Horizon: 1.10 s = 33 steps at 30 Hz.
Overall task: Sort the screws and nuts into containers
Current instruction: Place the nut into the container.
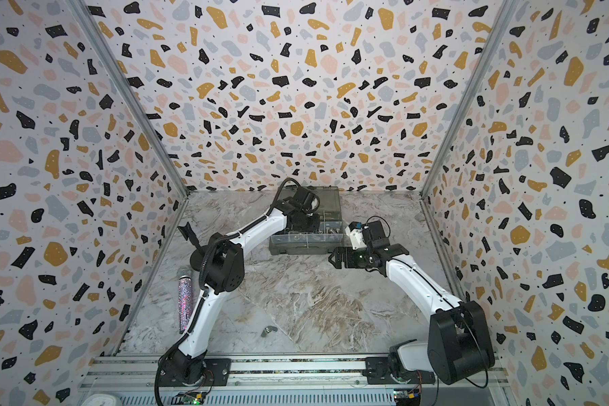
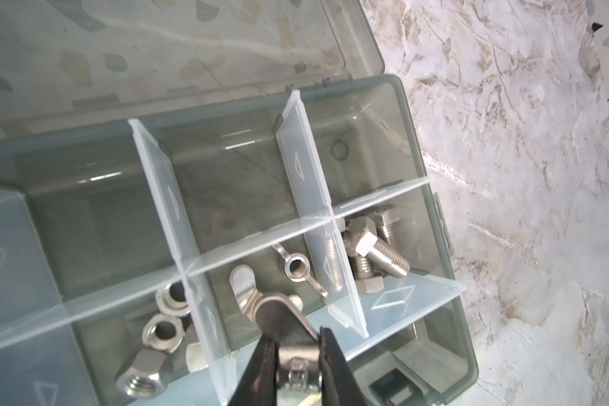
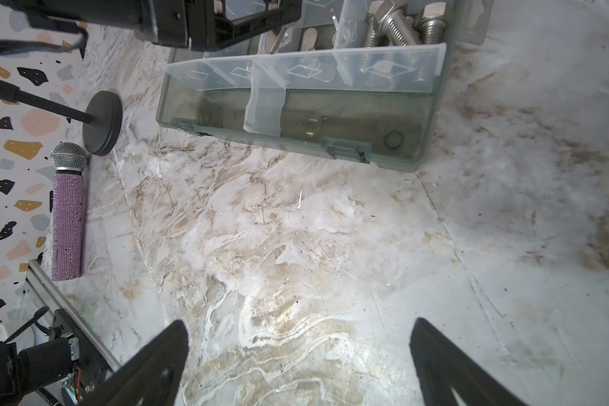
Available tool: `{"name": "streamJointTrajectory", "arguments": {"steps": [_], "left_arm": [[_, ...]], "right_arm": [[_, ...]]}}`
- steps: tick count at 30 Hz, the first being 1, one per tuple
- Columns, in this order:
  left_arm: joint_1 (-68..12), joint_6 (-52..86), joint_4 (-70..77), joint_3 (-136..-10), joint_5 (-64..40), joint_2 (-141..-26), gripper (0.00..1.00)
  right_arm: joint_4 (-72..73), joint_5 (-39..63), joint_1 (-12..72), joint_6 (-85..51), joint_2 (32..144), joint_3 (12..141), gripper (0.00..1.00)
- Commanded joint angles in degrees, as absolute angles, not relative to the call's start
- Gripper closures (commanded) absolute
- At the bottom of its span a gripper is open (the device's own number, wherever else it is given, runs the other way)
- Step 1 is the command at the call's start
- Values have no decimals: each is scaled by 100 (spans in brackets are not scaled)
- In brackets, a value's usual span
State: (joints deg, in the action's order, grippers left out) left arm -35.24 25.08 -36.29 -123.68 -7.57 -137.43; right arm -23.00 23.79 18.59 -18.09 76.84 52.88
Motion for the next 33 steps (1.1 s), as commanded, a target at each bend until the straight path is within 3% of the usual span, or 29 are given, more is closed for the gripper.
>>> {"name": "streamJointTrajectory", "arguments": {"steps": [1, 5, 6, 8, 14, 25, 33], "left_arm": [[-3472, 2585, -3420, -12579, -906, -13915, 78], [-3454, 2645, -3367, -12699, -981, -14032, 76], [-3454, 2654, -3342, -12724, -1014, -14053, 71], [-3454, 2672, -3362, -12782, -1045, -14072, 52], [-3471, 2621, -3246, -12499, -1057, -13405, 26], [-3636, 2495, -2780, -9984, -602, -10844, 21], [-3854, 2934, -2285, -6845, 271, -8893, 22]], "right_arm": [[-2463, 2387, 1820, -1803, 7703, 5404, 1], [-2470, 2404, 1793, -1790, 7741, 5404, 1], [-2470, 2414, 1797, -1790, 7742, 5398, 1], [-2479, 2411, 1781, -1776, 7752, 5404, 1], [-2479, 2412, 1784, -1773, 7720, 5409, 1], [-2592, 2197, 1901, -1898, 7193, 5297, 1], [-2657, 1612, 2564, -2073, 7001, 5059, 1]]}}
